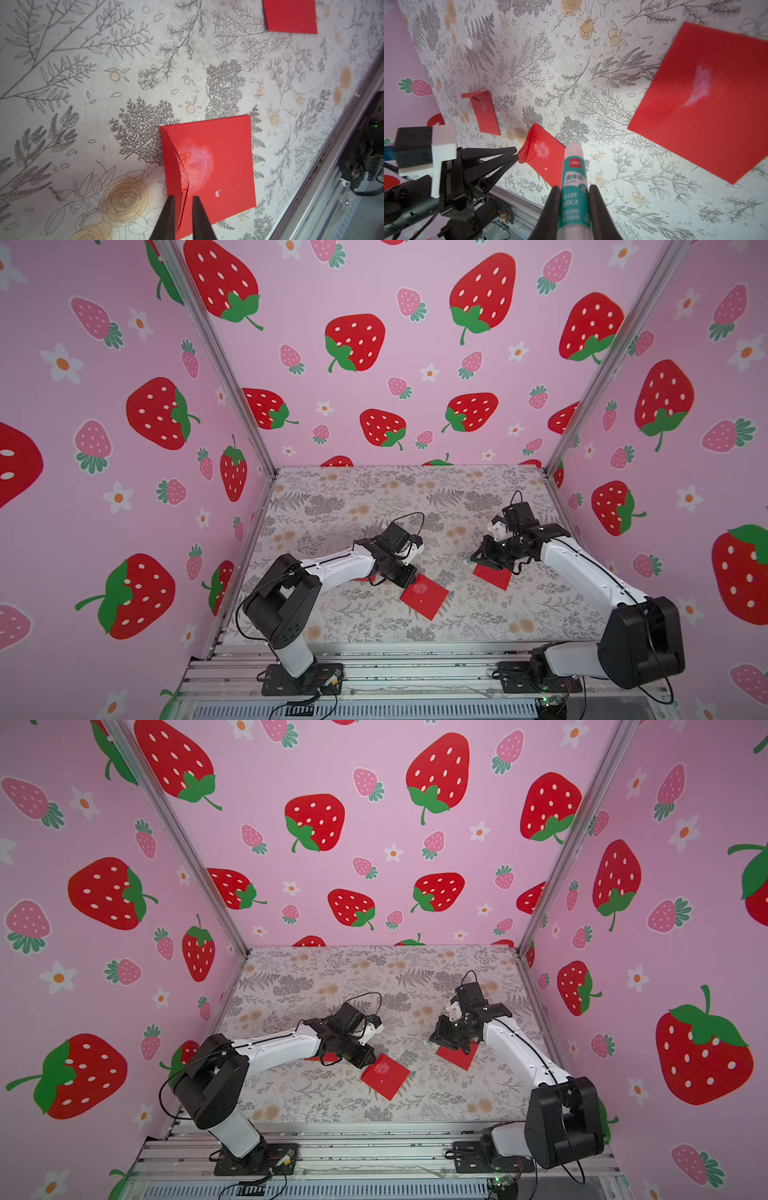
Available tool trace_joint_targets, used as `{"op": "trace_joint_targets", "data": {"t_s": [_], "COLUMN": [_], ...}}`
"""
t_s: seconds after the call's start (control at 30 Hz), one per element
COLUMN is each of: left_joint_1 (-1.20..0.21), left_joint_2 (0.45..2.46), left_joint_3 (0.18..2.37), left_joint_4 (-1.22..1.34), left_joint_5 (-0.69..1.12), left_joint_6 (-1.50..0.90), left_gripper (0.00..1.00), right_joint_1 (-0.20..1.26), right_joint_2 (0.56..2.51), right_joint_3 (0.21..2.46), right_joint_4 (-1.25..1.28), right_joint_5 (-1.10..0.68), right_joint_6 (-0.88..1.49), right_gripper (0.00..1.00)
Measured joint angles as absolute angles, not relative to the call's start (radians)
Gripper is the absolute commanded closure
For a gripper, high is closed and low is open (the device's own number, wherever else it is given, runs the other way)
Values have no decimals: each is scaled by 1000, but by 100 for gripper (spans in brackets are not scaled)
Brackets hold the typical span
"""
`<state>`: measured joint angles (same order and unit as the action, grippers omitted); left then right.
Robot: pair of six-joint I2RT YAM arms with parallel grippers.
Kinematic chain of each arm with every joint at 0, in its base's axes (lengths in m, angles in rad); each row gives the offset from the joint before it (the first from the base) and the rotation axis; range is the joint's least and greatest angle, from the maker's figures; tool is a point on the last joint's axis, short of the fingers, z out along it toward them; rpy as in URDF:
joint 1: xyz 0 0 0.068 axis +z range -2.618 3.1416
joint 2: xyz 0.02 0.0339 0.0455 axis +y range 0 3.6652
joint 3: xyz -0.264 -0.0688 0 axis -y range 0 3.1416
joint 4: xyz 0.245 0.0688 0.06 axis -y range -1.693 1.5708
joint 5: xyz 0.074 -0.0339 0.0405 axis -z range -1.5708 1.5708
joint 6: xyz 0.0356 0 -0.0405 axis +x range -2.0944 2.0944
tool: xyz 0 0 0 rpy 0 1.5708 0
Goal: Seal the envelope with a glue stick
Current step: Seal the envelope at the center of the board.
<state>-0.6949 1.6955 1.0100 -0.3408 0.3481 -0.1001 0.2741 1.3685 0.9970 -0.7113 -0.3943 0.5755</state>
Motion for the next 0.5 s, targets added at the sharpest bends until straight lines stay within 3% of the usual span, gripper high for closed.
{"op": "trace_joint_targets", "data": {"t_s": [0.3,0.5], "left_joint_1": [-694,-694], "left_joint_2": [1720,1701], "left_joint_3": [1007,1007], "left_joint_4": [-341,-374], "left_joint_5": [346,281], "left_joint_6": [-97,-75], "left_gripper": [93,93], "right_joint_1": [274,274], "right_joint_2": [1369,1369], "right_joint_3": [999,1013], "right_joint_4": [-715,-719], "right_joint_5": [-397,-397], "right_joint_6": [575,575], "right_gripper": [100,100]}}
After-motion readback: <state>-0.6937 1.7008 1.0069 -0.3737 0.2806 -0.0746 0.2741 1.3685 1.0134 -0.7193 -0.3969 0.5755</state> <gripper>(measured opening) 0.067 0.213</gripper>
